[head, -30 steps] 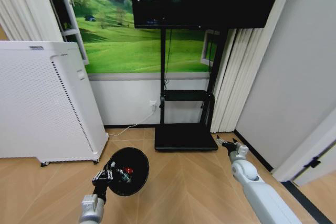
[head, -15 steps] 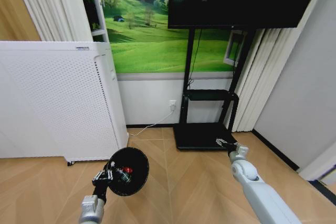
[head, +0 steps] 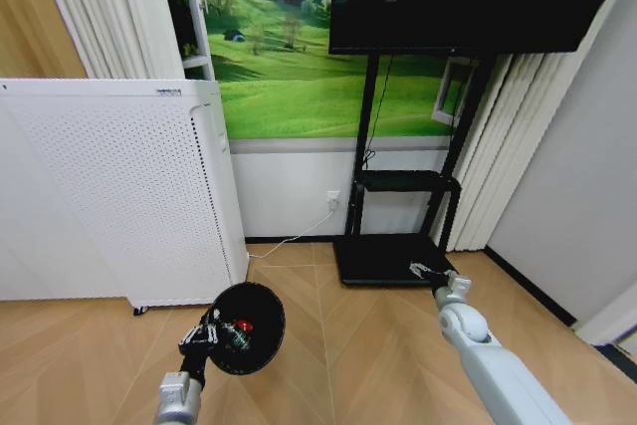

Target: Pick up the trash bin and place the garbage on the floor into it.

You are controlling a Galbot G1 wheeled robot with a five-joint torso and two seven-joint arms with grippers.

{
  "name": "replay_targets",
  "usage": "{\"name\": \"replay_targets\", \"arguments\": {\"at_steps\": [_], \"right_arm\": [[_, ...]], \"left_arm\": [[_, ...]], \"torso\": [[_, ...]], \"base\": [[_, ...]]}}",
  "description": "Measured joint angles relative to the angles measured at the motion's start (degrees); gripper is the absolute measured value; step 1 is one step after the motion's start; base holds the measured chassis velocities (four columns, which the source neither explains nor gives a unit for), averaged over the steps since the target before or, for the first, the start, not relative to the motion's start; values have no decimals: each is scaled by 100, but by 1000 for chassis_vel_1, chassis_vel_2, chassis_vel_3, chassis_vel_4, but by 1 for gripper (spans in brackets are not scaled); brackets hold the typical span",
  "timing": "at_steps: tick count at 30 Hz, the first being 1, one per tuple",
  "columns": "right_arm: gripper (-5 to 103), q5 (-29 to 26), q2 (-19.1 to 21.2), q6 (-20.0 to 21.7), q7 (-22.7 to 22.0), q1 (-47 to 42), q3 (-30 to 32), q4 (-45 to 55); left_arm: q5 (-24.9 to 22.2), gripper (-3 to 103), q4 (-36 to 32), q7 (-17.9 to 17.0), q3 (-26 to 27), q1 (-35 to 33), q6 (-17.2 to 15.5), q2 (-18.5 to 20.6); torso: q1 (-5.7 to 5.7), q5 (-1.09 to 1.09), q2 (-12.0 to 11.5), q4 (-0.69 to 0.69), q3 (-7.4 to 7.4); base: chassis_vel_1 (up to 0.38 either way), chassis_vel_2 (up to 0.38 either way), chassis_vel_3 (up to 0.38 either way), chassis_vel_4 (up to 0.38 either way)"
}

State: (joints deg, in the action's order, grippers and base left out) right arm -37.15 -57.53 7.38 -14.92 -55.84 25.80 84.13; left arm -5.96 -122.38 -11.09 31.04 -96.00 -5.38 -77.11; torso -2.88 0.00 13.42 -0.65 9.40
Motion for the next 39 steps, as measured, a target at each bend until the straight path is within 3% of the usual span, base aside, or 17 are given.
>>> {"name": "replay_targets", "arguments": {"at_steps": [10,21,25,32,39], "right_arm": [[100,0,-1,0,1,0,-2,1],[100,0,0,0,1,0,-2,1],[100,0,-1,0,1,0,-2,1],[100,0,-2,0,3,0,-2,1],[100,0,-2,0,3,0,-2,1]], "left_arm": [[12,6,56,-3,-18,48,0,-11],[78,6,187,-104,-44,19,-61,-9],[83,6,278,-242,289,-158,-263,143],[-7,6,728,-371,664,-268,-270,264],[-17,6,1104,-433,262,-178,-191,55]], "torso": [[0,0,0,1,0],[2,0,0,-3,-2],[2,0,0,-1,-2],[-1,0,0,5,1],[0,0,0,-2,0]], "base": [[1,-23,-2,18],[15,-229,-15,238],[27,-107,-27,95],[7,87,7,-63],[-1,20,3,-8]]}}
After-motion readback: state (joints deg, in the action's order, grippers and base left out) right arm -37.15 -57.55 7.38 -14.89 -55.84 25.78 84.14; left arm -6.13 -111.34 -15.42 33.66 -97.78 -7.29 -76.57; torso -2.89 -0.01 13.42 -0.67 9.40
